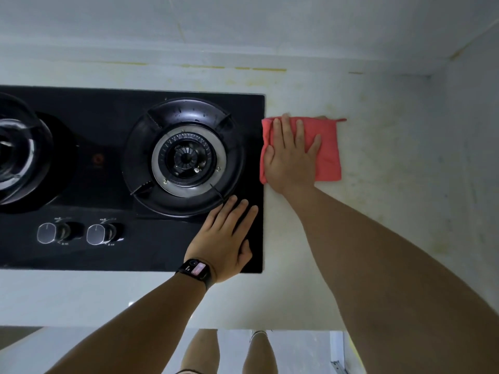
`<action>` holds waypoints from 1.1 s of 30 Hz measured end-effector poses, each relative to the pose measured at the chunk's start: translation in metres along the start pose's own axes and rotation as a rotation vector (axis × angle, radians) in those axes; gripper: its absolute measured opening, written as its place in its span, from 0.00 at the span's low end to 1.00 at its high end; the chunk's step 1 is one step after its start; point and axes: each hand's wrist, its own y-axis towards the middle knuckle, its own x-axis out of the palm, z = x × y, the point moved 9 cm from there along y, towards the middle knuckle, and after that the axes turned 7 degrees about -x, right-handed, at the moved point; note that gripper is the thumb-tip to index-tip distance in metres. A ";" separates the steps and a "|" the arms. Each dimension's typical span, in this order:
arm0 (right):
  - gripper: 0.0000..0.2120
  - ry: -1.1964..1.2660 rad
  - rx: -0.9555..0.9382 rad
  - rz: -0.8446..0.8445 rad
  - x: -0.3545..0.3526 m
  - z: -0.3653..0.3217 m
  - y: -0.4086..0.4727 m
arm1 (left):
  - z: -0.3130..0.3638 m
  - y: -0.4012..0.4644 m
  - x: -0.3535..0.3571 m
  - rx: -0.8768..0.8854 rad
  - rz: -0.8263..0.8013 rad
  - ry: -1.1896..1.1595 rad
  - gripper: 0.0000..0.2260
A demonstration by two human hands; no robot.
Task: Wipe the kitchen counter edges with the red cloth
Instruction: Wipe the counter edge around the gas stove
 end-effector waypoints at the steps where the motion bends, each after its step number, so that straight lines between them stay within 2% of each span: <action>1: 0.31 0.002 0.003 0.002 0.000 0.000 0.001 | -0.001 0.001 -0.001 -0.001 0.005 -0.004 0.32; 5: 0.31 0.011 0.023 0.019 0.006 -0.002 -0.020 | -0.001 0.001 0.000 -0.004 -0.006 -0.007 0.32; 11: 0.30 -0.034 -0.004 0.034 0.018 -0.010 -0.111 | -0.002 -0.002 0.000 -0.007 -0.028 -0.018 0.31; 24: 0.30 -0.037 0.023 -0.083 0.052 -0.022 -0.280 | 0.002 -0.006 -0.004 0.015 -0.063 -0.003 0.31; 33: 0.30 -0.003 0.054 -0.126 0.047 -0.015 -0.285 | 0.002 -0.005 -0.006 0.022 -0.054 -0.005 0.31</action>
